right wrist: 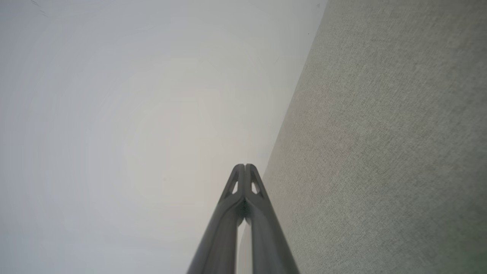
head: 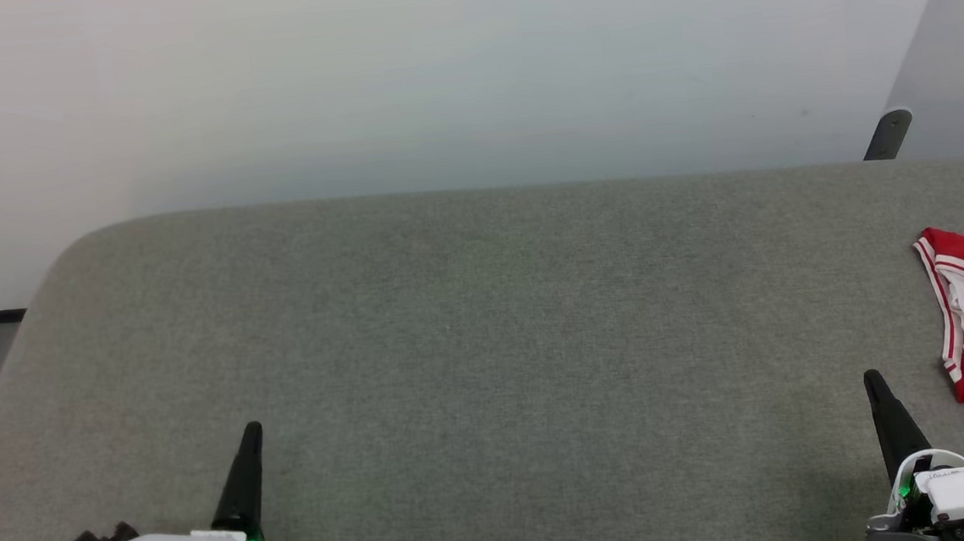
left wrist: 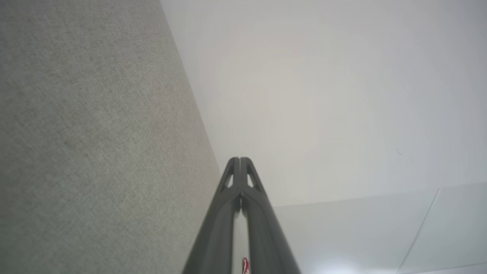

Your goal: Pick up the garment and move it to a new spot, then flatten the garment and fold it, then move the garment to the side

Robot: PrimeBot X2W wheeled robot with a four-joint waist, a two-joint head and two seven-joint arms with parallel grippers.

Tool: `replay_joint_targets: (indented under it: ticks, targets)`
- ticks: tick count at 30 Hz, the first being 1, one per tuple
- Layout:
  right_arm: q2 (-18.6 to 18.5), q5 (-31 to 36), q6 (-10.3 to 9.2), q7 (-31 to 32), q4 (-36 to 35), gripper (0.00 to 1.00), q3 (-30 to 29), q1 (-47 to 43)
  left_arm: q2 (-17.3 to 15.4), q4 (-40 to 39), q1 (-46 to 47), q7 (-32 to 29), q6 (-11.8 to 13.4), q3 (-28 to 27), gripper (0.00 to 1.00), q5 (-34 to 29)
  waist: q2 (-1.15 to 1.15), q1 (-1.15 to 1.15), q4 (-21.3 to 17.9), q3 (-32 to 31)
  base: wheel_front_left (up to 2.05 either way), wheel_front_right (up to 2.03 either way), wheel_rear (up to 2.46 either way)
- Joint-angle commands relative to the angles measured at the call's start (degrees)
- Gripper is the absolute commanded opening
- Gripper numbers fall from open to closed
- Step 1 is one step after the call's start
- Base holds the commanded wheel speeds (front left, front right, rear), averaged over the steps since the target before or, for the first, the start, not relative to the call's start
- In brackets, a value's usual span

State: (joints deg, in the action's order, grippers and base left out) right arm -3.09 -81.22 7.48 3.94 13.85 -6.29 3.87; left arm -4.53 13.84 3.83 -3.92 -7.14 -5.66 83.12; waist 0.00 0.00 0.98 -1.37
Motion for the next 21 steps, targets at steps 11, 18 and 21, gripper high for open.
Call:
replay_joint_targets:
  ticks: [11, 18, 21]
  targets:
    - [0.2, -5.9, 0.02, 1.5, 0.0, 0.00, -0.2, 1.7, 0.9, 0.1, 1.8, -1.5, -0.6, -0.6, 0.00, 5.0, 0.00, 0.00, -0.5, 0.7, 0.00, 0.00, 0.00]
    - [0.3, -8.8, 0.02, 2.1, 0.1, 0.00, -0.3, 2.3, 1.4, 0.2, 2.3, -2.2, -0.6, -0.8, 0.00, 7.3, 0.00, 0.00, -0.7, 1.1, 0.00, 0.00, 0.00]
    - [0.3, -10.1, 0.02, 2.5, 0.2, 0.00, -0.3, 2.6, 1.6, 0.2, 2.5, -2.5, -0.5, -0.9, 0.00, 8.4, 0.00, 0.00, -0.8, 1.3, 0.00, 0.00, 0.00]
